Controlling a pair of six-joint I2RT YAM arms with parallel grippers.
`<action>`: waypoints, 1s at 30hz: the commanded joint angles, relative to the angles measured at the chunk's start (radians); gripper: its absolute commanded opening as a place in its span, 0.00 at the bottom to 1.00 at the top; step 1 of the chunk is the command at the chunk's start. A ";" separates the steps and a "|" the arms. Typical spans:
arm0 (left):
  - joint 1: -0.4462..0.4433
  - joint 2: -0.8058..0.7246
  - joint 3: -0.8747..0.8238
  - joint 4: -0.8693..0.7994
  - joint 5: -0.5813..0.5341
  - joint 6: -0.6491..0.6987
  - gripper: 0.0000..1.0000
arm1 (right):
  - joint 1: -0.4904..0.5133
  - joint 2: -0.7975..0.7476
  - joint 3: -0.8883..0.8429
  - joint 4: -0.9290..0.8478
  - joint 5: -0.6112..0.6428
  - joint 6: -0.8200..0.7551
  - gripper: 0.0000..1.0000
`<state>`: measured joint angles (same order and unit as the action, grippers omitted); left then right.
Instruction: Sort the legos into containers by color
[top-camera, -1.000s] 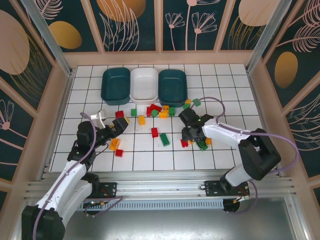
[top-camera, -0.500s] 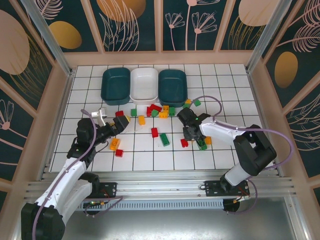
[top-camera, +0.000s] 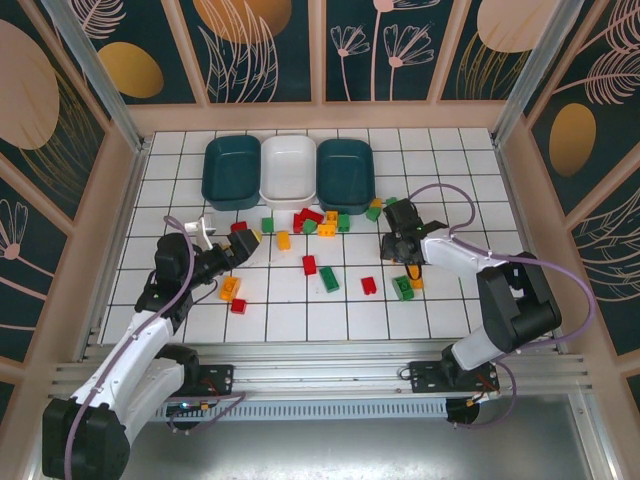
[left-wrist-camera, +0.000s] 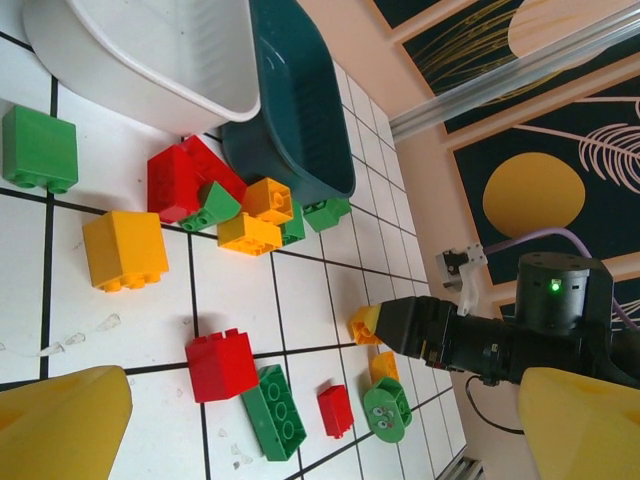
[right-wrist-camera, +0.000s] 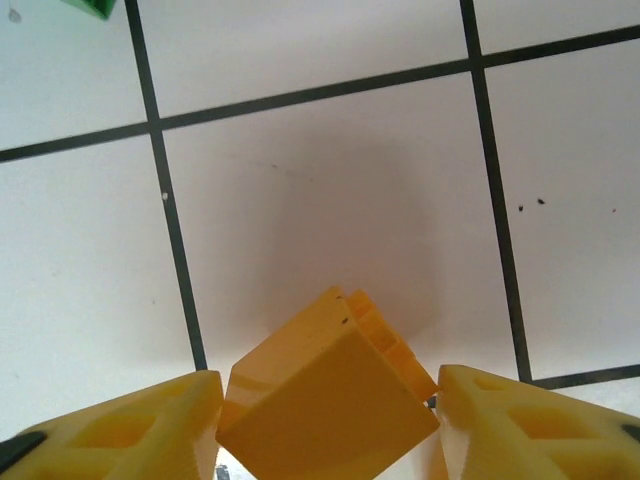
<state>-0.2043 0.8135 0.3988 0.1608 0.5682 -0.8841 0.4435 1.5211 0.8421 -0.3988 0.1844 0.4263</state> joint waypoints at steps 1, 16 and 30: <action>-0.006 0.000 0.030 0.024 0.013 0.018 0.99 | -0.016 -0.001 0.029 0.024 -0.001 -0.003 0.64; -0.005 -0.004 0.020 0.038 0.029 0.010 0.98 | -0.045 0.052 0.034 0.006 -0.077 -0.155 0.66; -0.006 0.010 0.019 0.057 0.041 0.004 0.98 | -0.020 0.065 0.037 0.007 -0.119 -0.152 0.51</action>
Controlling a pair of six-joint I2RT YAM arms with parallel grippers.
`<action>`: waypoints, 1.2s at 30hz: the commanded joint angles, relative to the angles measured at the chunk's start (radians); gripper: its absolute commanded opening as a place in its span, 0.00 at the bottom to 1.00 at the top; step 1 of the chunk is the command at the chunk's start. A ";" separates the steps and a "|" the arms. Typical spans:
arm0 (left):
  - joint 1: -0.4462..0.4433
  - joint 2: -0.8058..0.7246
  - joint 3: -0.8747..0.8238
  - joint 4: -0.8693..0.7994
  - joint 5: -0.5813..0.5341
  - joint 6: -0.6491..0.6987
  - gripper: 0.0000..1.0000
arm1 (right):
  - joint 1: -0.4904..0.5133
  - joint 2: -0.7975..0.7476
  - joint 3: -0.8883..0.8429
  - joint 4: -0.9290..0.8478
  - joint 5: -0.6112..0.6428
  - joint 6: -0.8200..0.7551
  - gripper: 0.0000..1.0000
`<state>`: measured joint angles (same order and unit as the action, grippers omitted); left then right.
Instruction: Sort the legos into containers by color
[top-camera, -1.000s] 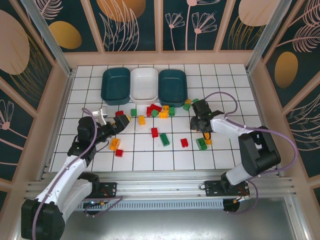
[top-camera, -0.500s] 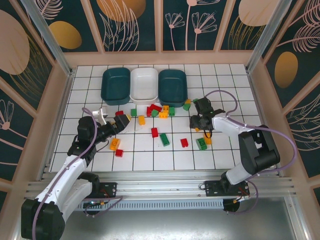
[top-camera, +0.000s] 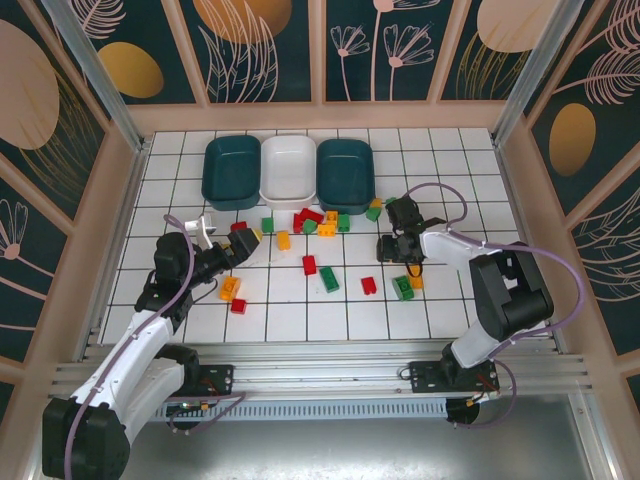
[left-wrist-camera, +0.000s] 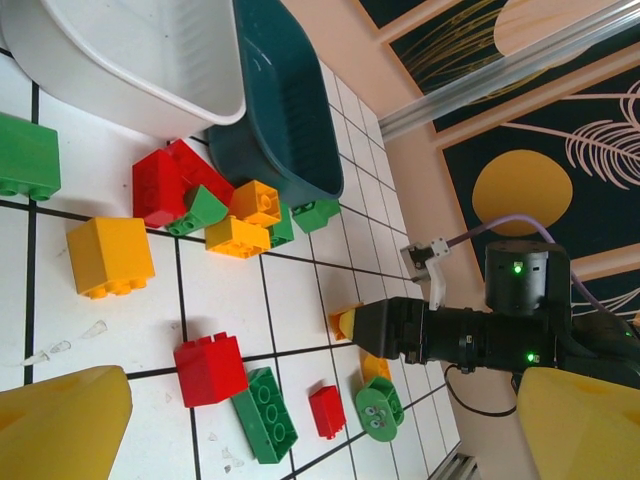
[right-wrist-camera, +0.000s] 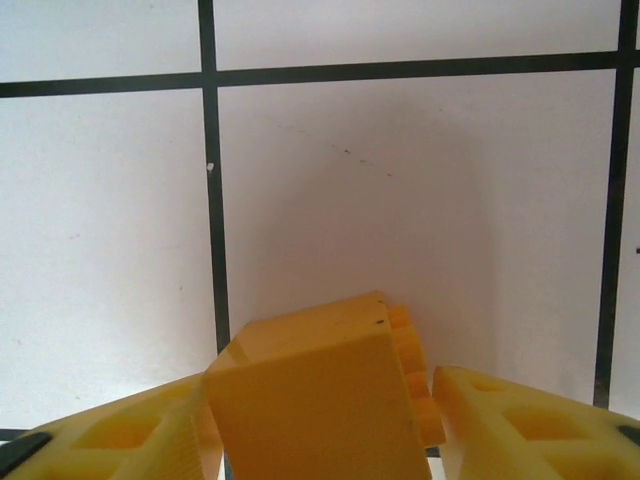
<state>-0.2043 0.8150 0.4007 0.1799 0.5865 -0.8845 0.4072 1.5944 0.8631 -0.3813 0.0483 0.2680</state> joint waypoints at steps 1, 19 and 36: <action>-0.005 0.011 0.017 0.042 0.023 0.004 0.98 | 0.016 -0.008 0.015 -0.005 0.022 0.008 0.49; -0.006 -0.069 0.024 -0.188 -0.363 -0.022 0.99 | 0.119 0.059 0.381 0.058 0.124 0.055 0.22; -0.004 -0.028 0.063 -0.393 -0.370 0.064 0.98 | 0.110 0.660 1.098 -0.138 0.163 -0.035 0.48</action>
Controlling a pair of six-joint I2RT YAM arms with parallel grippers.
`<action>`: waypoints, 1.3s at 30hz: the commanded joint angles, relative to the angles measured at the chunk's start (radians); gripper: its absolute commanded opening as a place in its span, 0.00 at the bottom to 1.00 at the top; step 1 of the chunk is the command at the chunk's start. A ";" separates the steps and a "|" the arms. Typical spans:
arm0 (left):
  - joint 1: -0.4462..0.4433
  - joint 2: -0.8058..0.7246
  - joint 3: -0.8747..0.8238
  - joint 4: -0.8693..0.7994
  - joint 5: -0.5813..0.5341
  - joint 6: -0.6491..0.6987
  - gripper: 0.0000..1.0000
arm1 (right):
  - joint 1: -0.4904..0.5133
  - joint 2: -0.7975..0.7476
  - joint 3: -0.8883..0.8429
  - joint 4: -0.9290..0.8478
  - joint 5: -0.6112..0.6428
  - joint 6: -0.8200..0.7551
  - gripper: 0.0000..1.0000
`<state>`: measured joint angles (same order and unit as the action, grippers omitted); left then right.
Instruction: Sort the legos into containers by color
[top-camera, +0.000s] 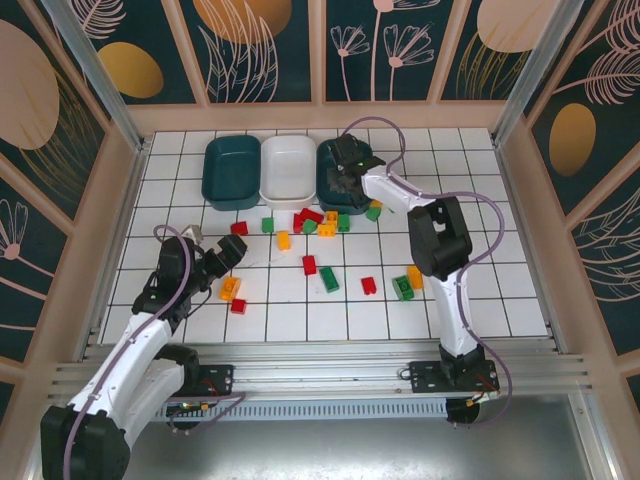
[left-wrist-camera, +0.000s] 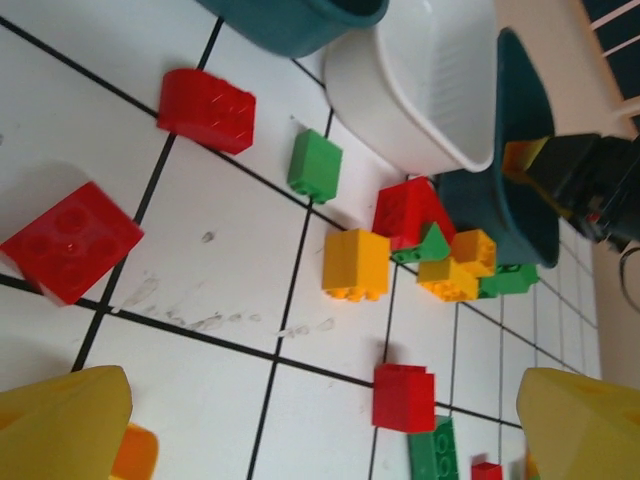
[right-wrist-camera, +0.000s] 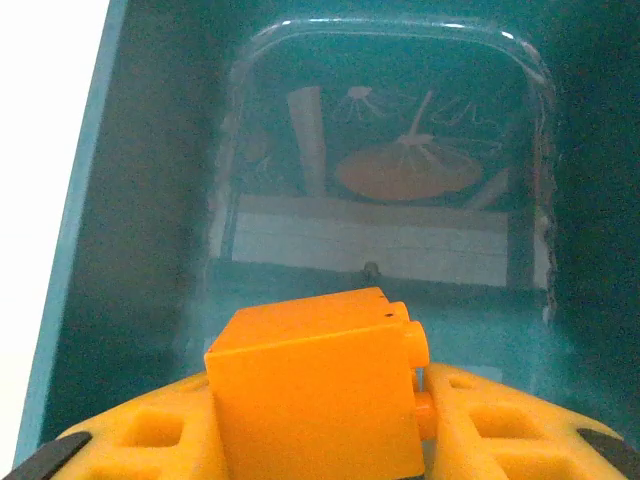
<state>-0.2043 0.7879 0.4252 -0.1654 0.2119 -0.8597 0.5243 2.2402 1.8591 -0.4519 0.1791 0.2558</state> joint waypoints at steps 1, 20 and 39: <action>-0.004 0.001 0.044 -0.050 0.009 0.045 0.99 | -0.005 0.021 0.124 -0.081 0.035 -0.029 0.51; -0.093 0.092 0.098 0.118 0.203 0.074 0.94 | 0.037 -0.669 -0.643 -0.143 0.141 0.192 0.60; -0.319 0.182 0.131 0.255 0.203 0.046 0.95 | 0.117 -0.964 -1.167 -0.244 0.059 0.557 0.60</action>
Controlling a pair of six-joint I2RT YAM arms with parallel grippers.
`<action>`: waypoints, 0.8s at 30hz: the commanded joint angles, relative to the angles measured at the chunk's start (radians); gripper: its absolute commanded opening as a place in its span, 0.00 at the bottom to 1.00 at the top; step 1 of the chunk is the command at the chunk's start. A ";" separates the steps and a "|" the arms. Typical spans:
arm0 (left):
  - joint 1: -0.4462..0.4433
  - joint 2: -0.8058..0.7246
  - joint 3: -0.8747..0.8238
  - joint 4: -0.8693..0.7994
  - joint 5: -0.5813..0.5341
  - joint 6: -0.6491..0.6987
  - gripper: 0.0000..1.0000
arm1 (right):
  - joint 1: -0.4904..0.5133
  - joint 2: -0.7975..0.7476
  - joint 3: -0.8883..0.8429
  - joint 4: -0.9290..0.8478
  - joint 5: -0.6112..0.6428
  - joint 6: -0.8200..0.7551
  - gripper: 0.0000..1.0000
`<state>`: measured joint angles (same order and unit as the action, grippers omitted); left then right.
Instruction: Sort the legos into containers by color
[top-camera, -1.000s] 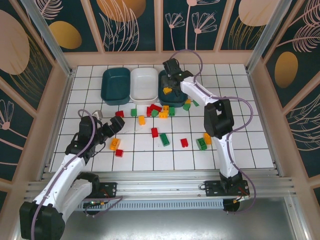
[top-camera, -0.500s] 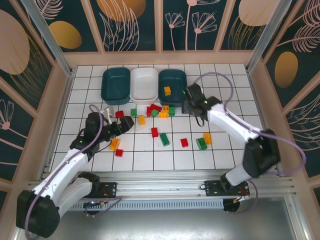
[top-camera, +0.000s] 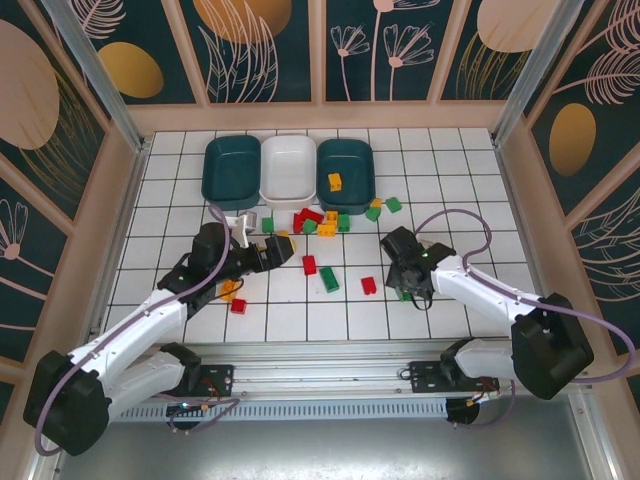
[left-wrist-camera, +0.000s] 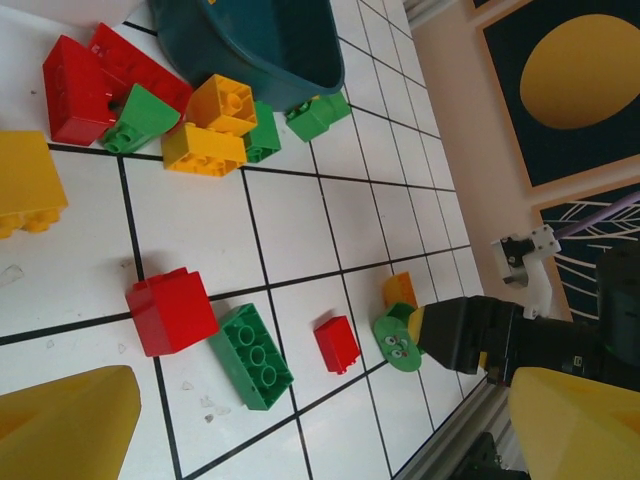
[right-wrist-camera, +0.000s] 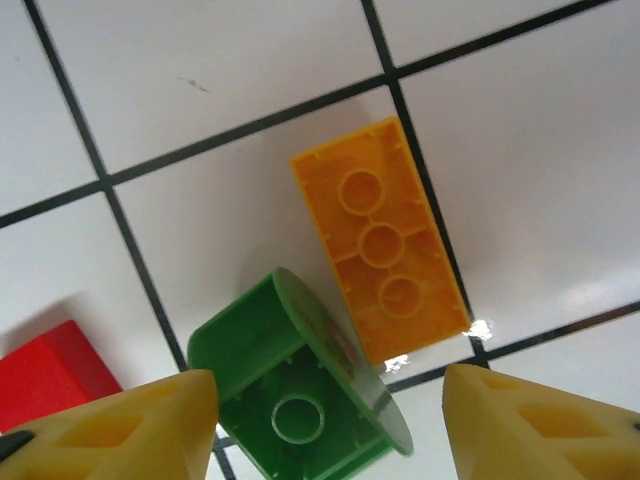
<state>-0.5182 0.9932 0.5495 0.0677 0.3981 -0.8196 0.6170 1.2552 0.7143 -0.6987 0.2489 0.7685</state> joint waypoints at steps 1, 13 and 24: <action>-0.006 -0.030 0.003 0.021 0.014 0.004 0.95 | 0.046 0.027 -0.020 0.017 -0.021 0.044 0.59; -0.005 -0.056 -0.018 0.003 -0.003 0.000 0.96 | 0.075 0.005 -0.057 0.082 -0.108 0.040 0.57; -0.005 -0.054 -0.020 0.007 -0.002 -0.004 0.96 | 0.082 0.010 -0.055 0.039 -0.056 0.050 0.59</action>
<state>-0.5182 0.9390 0.5350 0.0650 0.3927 -0.8204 0.6903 1.2633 0.6548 -0.6357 0.1566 0.7956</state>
